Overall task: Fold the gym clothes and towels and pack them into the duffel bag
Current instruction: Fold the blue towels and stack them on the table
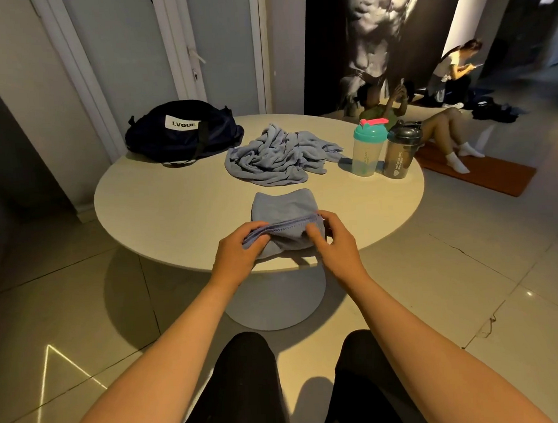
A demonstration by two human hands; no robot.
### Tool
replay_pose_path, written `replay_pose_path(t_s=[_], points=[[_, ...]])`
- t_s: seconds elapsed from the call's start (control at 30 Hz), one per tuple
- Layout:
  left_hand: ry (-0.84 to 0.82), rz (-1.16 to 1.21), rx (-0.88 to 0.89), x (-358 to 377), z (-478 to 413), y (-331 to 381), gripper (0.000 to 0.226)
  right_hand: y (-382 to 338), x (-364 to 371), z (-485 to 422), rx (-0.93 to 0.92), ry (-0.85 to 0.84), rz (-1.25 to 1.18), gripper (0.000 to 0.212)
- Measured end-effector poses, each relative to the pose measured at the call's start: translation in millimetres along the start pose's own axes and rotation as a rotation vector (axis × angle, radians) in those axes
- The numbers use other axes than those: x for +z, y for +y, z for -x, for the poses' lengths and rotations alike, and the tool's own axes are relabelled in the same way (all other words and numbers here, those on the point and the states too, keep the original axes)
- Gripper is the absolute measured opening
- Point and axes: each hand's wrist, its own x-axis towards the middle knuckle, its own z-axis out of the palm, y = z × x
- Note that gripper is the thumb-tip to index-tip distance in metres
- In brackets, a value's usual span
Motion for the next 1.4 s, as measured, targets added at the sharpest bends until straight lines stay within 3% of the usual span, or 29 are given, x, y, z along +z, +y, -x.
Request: replay_pose_path(t_s=[0.07,0.27,0.43,0.5,0.67,0.87,1.0,1.13,1.3,1.4], points=[[0.060,0.003,-0.017,2,-11,-1,0.017,1,-2,-3,-0.020,-0.069,-0.008,0.043],[0.143,0.141,-0.136,12,-52,0,0.026,6,14,-51,0.049,0.040,0.229,0.024],[-0.052,0.397,-0.200,11,-75,-12,0.062,11,25,-94,0.116,0.088,0.334,0.019],[-0.096,0.341,-0.192,11,-82,-21,0.070,15,30,-109,0.123,0.098,0.385,0.019],[0.007,0.023,-0.156,18,-109,-34,0.044,33,38,-134,0.202,0.078,0.428,0.035],[0.077,-0.072,-0.247,33,-117,-47,0.022,42,48,-132,0.170,0.121,0.537,0.018],[-0.029,-0.120,-0.223,33,-114,-53,0.050,47,51,-121,0.086,0.135,0.557,0.017],[-0.025,-0.216,-0.184,36,-113,-61,0.053,50,52,-116,0.052,0.115,0.603,0.028],[0.025,-0.494,-0.066,45,-107,-54,0.037,50,55,-111,0.016,0.107,0.755,0.035],[0.141,-0.776,0.154,45,-98,-43,0.024,48,56,-107,-0.015,0.076,0.825,0.039]])
